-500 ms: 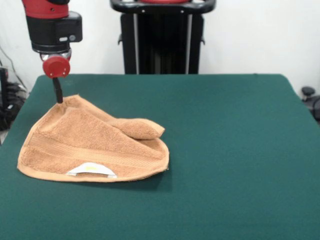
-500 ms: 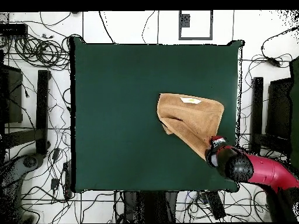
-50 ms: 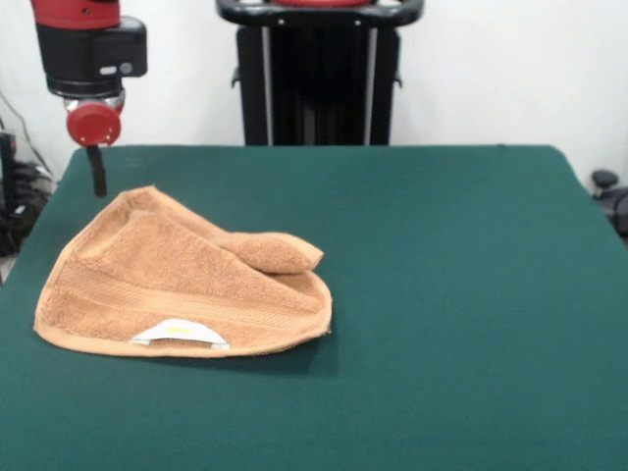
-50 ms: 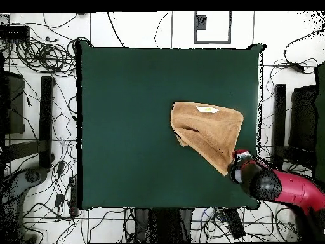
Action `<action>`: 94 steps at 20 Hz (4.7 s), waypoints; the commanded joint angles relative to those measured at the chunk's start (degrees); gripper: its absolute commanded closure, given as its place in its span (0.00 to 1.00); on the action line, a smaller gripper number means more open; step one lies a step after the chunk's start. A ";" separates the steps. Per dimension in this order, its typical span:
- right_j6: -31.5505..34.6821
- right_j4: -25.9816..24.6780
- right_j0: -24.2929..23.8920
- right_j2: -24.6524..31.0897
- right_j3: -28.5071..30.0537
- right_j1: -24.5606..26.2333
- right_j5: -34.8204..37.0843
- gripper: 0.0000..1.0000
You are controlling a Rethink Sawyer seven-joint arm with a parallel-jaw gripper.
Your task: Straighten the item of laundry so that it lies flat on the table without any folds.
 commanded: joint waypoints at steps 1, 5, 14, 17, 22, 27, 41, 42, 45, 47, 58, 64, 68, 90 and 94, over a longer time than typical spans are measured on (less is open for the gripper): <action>-8.37 -1.39 3.45 1.17 1.15 -2.17 4.90 0.00; -4.60 1.42 6.49 0.07 2.74 -4.37 7.54 0.00; 3.25 5.83 11.56 -2.61 2.79 -2.52 6.12 0.00; 3.97 7.25 13.18 -3.90 2.43 -1.98 5.66 0.00; 4.71 9.59 15.30 -5.16 1.16 -0.21 5.20 0.00; 5.49 12.92 16.59 -5.87 0.58 1.61 4.39 0.00; 3.87 16.54 19.21 -7.63 -2.01 4.67 2.38 0.00; 3.68 16.47 19.46 -7.83 -2.45 4.81 2.70 0.00; 3.53 14.78 21.50 -9.34 -5.20 6.23 1.97 0.00; 2.91 14.89 21.81 -9.58 -5.73 6.41 2.39 0.00; 5.04 17.26 26.29 -12.90 -9.73 7.00 4.59 0.00; 5.87 20.09 27.30 -12.97 -8.91 7.75 2.41 0.00; 6.11 22.29 27.79 -11.92 -9.87 9.51 0.87 0.00; 4.71 27.75 31.09 -13.01 -15.00 19.12 -8.54 0.00; 3.39 26.97 30.23 -12.68 -14.10 19.13 -9.28 0.00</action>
